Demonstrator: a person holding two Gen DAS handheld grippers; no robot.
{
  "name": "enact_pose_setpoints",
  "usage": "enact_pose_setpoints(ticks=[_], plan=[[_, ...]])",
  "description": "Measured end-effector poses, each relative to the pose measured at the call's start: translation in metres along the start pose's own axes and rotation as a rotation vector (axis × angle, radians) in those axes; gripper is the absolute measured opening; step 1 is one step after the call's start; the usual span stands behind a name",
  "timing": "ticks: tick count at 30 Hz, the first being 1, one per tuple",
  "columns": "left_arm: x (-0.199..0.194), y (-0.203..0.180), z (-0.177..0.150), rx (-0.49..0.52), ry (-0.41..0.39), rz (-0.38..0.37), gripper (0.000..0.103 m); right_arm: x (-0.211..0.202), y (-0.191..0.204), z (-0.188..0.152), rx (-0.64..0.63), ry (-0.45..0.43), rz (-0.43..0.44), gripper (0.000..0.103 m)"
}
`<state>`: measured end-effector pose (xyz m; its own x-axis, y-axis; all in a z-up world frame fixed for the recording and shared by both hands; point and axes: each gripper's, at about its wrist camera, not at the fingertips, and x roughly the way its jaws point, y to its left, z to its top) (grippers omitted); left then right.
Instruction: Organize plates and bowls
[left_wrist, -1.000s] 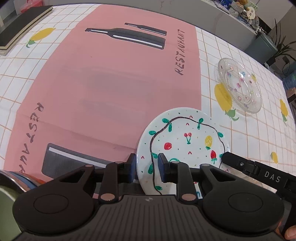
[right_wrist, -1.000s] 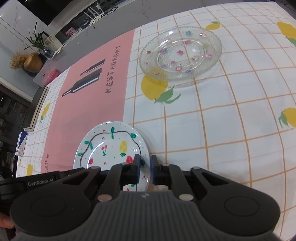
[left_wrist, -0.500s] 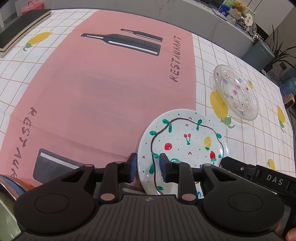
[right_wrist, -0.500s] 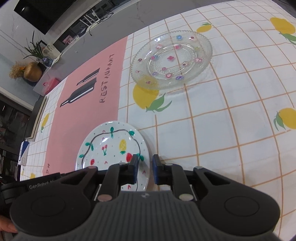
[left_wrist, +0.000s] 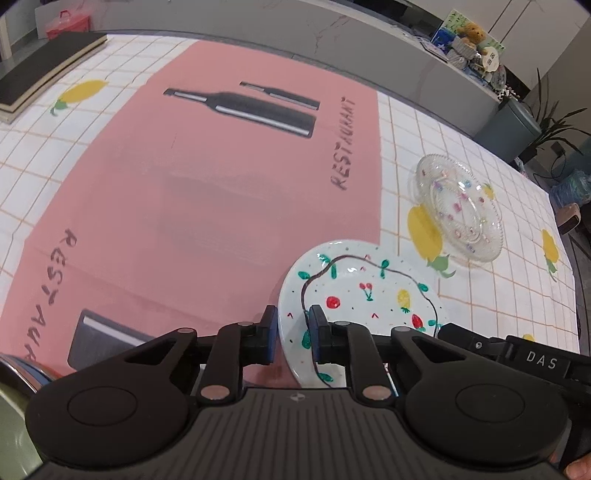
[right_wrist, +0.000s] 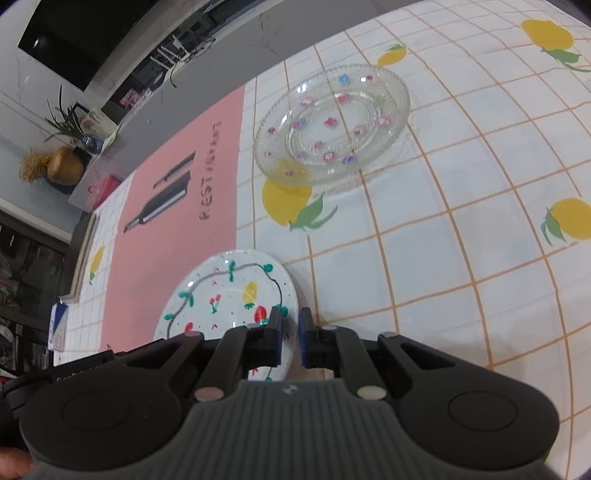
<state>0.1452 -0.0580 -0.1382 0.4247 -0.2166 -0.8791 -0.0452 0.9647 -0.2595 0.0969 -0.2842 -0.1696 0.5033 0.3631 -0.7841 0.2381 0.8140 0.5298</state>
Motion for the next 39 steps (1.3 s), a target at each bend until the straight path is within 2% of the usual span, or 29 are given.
enact_pose_setpoints(ticks=[24, 39], plan=[[-0.031, -0.013, -0.011, -0.006, -0.02, -0.085, 0.017, -0.048, -0.001, -0.005, 0.008, -0.047, -0.009, 0.006], [-0.049, -0.028, -0.048, 0.0, 0.005, -0.166, 0.017, -0.095, -0.02, -0.033, 0.007, -0.089, -0.05, 0.006]])
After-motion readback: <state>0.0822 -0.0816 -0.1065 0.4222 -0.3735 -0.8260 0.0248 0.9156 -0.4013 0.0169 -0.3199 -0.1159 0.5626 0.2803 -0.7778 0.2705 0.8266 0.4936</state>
